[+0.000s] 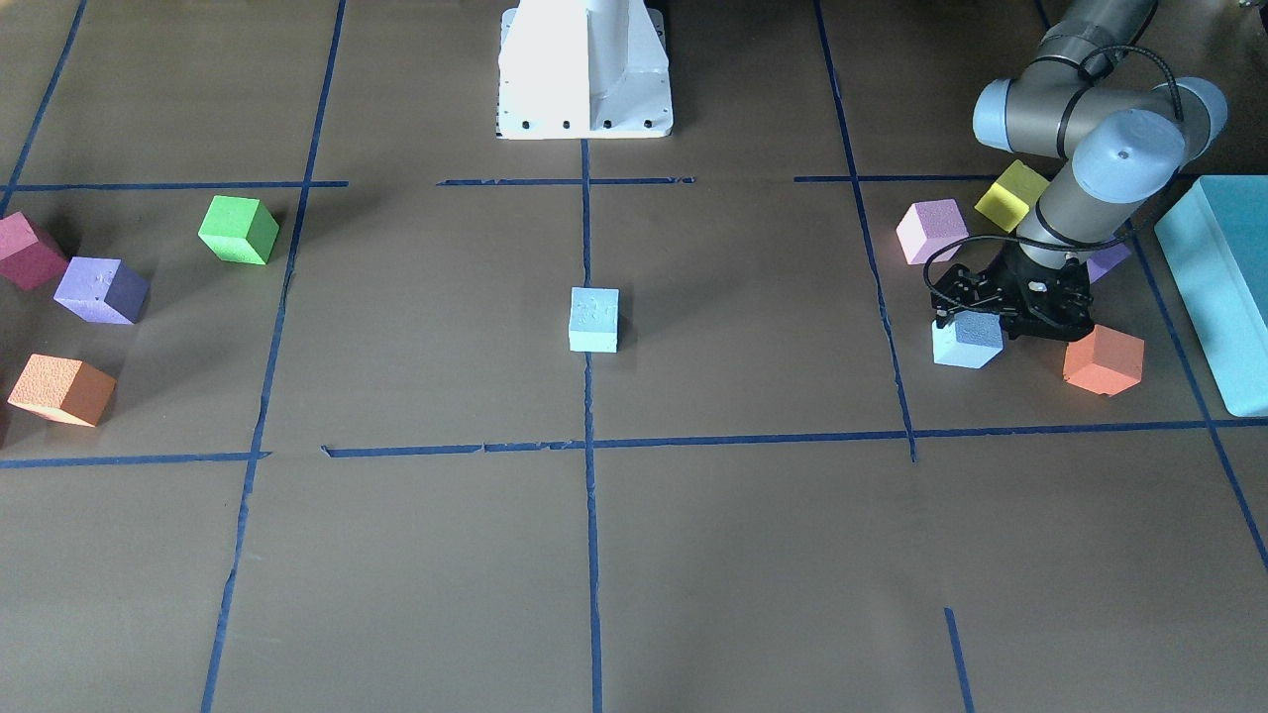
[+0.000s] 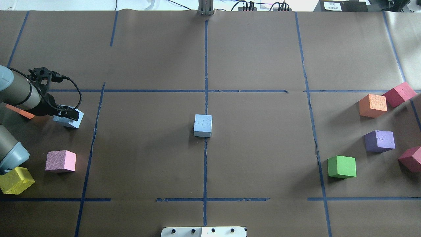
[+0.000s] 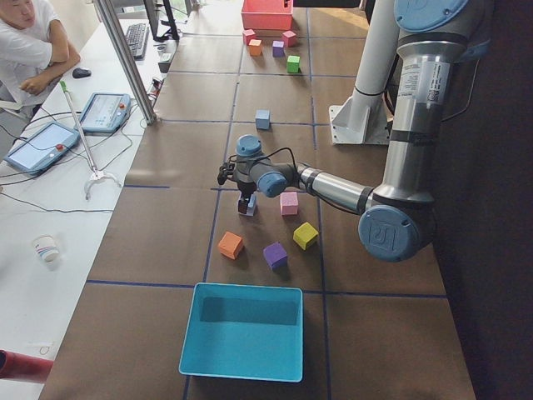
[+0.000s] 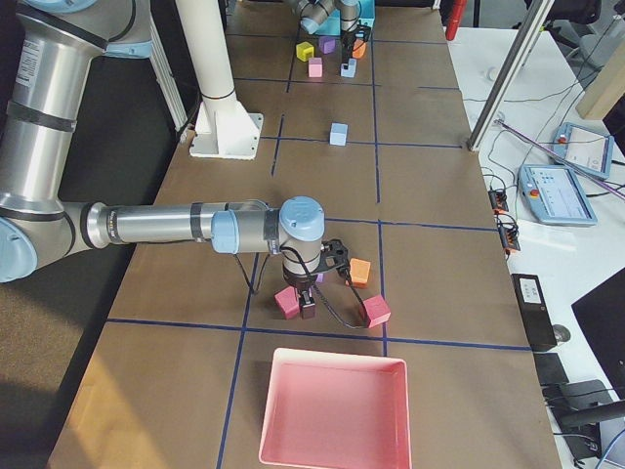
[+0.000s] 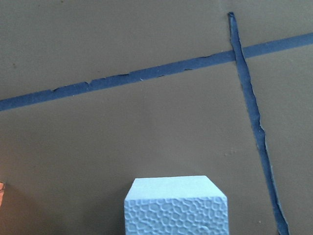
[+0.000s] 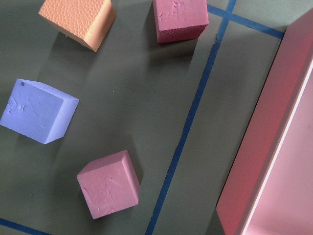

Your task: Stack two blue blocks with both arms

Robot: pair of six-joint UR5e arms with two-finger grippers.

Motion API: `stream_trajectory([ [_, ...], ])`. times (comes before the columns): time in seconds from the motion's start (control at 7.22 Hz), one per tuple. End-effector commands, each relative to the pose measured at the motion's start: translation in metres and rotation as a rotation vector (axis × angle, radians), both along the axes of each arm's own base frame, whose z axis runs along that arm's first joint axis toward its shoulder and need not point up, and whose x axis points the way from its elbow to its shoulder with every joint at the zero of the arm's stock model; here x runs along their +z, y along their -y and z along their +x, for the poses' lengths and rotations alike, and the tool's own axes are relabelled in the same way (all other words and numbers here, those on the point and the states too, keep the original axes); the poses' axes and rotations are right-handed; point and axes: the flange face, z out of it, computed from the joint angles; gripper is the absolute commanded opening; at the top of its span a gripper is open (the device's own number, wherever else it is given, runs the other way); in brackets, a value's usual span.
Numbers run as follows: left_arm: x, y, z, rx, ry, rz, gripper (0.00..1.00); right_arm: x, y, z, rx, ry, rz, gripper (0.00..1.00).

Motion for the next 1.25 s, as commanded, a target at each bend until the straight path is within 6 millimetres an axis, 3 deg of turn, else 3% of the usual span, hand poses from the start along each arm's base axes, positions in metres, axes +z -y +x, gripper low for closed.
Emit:
stream_trajectory([
  [0.0, 0.002, 0.007, 0.021, -0.012, 0.002, -0.037, 0.99, 0.0, 0.0, 0.0, -0.001, 0.0, 0.0, 1.0],
  [0.14, 0.002, 0.007, 0.021, -0.012, 0.001, -0.039, 0.53, 0.0, 0.0, 0.0, -0.001, -0.002, 0.001, 1.0],
  [0.28, 0.001, 0.006, 0.021, -0.006, -0.001, -0.033, 0.33, 0.0, 0.0, 0.0, -0.001, -0.002, 0.001, 1.0],
  [0.42, -0.007, 0.005, 0.021, -0.003, -0.01, -0.025, 0.21, 0.0, 0.0, 0.0, 0.0, 0.0, -0.001, 1.0],
  [0.55, -0.04, 0.008, 0.022, -0.017, -0.04, 0.007, 0.19, 0.0, 0.001, 0.0, 0.0, 0.0, 0.001, 1.0],
  [0.69, -0.101, 0.018, 0.031, -0.034, -0.052, 0.003, 0.19, 0.0, 0.0, 0.0, 0.0, 0.0, -0.001, 1.0],
  [0.83, -0.183, 0.036, 0.052, -0.068, -0.029, -0.067, 0.19, 0.0, 0.0, 0.0, 0.001, 0.0, -0.002, 1.0],
  [0.97, -0.263, 0.019, 0.11, -0.041, -0.038, -0.12, 0.2, 0.0, 0.0, 0.0, 0.001, 0.0, -0.002, 1.0],
  [1.11, -0.328, 0.009, 0.147, -0.064, -0.099, -0.142, 0.21, 0.0, 0.0, 0.0, 0.001, 0.0, -0.002, 1.0],
])
